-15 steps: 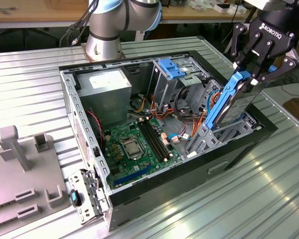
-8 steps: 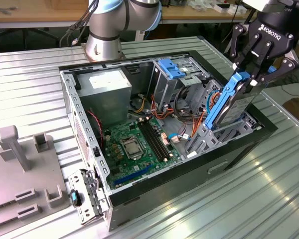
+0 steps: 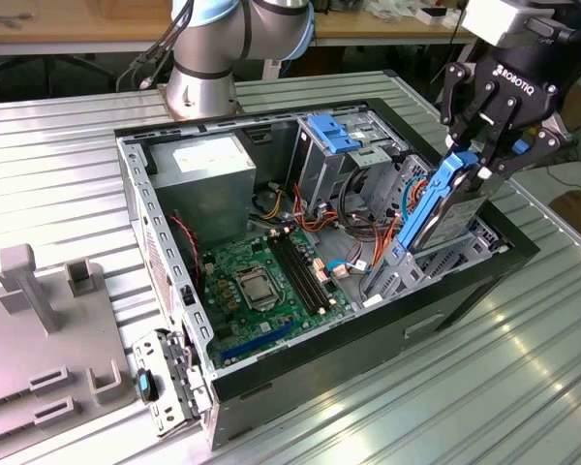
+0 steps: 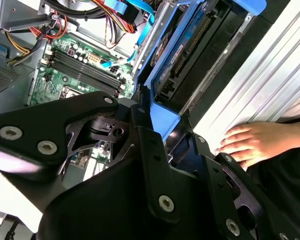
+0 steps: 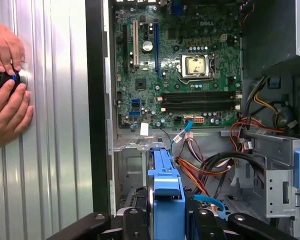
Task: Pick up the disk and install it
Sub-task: 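Insert the disk into the insertion slot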
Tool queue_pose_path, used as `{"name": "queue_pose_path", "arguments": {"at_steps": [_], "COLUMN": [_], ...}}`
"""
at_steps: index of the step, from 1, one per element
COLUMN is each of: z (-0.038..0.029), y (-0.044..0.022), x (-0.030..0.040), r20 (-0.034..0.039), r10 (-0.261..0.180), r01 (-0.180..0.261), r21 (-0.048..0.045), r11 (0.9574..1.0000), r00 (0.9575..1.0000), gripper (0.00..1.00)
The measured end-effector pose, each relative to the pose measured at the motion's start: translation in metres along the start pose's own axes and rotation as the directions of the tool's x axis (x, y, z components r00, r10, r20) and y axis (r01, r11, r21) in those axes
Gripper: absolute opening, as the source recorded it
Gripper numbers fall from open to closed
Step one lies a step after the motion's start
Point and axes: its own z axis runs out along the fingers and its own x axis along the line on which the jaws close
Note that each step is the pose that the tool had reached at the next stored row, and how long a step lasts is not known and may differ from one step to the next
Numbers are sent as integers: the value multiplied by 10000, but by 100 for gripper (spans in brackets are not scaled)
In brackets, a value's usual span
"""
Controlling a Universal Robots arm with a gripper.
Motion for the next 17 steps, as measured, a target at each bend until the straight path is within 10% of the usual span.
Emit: {"name": "queue_pose_path", "arguments": {"at_steps": [17], "z": [76], "y": [2], "x": [3], "r20": [24], "r10": [-15], "r01": [15], "r21": [2], "r11": [10000], "r00": [10000], "gripper": [37]}}
